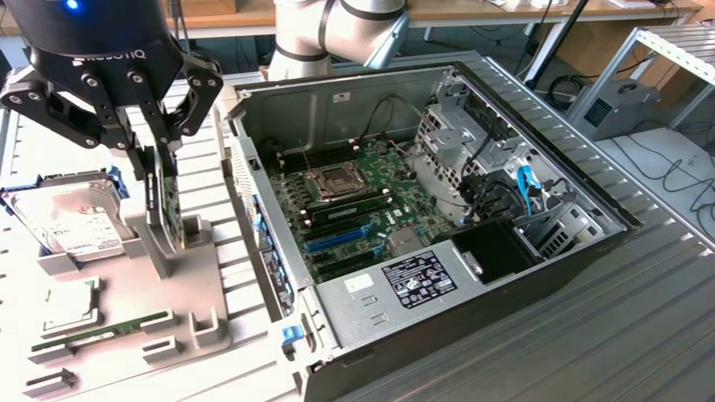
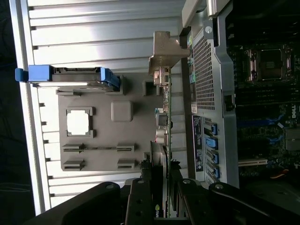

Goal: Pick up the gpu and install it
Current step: 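Pick up the gpu and move the gpu toward the slot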

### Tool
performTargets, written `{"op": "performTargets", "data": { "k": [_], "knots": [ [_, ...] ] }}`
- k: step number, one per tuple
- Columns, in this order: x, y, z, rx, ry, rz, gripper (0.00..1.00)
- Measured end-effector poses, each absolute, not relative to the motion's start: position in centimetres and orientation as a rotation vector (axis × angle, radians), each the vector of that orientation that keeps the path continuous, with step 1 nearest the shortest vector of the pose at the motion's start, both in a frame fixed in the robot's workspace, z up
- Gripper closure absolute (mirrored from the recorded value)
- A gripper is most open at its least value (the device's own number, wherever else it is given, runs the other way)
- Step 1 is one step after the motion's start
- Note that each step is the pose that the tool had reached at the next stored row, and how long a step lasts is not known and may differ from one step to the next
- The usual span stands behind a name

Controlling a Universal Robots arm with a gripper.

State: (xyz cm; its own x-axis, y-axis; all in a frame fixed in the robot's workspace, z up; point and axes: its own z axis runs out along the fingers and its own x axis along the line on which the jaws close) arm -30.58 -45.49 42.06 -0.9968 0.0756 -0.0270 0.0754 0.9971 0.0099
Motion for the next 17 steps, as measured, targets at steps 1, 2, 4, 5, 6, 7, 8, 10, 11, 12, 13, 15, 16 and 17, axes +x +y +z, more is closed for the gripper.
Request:
{"op": "performTargets", "data": {
  "k": [1, 2, 4, 5, 6, 7, 8, 10, 11, 12, 13, 15, 16, 17],
  "knots": [
    [-30.58, -45.49, 42.1, 0.118, 3.112, 0.014, 0.74],
    [-30.58, -45.49, 42.14, 0.118, 3.112, 0.014, 0.74],
    [-30.58, -45.49, 42.22, 0.118, 3.112, 0.014, 0.74],
    [-30.58, -45.49, 42.25, 0.118, 3.112, 0.014, 0.74],
    [-30.58, -45.49, 42.28, 0.118, 3.112, 0.014, 0.74],
    [-30.58, -45.49, 42.31, 0.118, 3.112, 0.014, 0.74],
    [-30.58, -45.49, 42.35, 0.118, 3.112, 0.014, 0.74],
    [-30.58, -45.49, 42.42, 0.118, 3.112, 0.014, 0.74],
    [-30.58, -45.49, 42.45, 0.118, 3.112, 0.014, 0.74],
    [-30.58, -45.49, 42.47, 0.118, 3.112, 0.014, 0.74],
    [-30.58, -45.49, 42.49, 0.118, 3.112, 0.014, 0.74],
    [-30.58, -45.49, 42.54, 0.118, 3.112, 0.014, 0.74],
    [-30.58, -45.49, 42.55, 0.118, 3.112, 0.014, 0.74],
    [-30.58, -45.49, 42.57, 0.118, 3.112, 0.014, 0.74]
  ]
}}
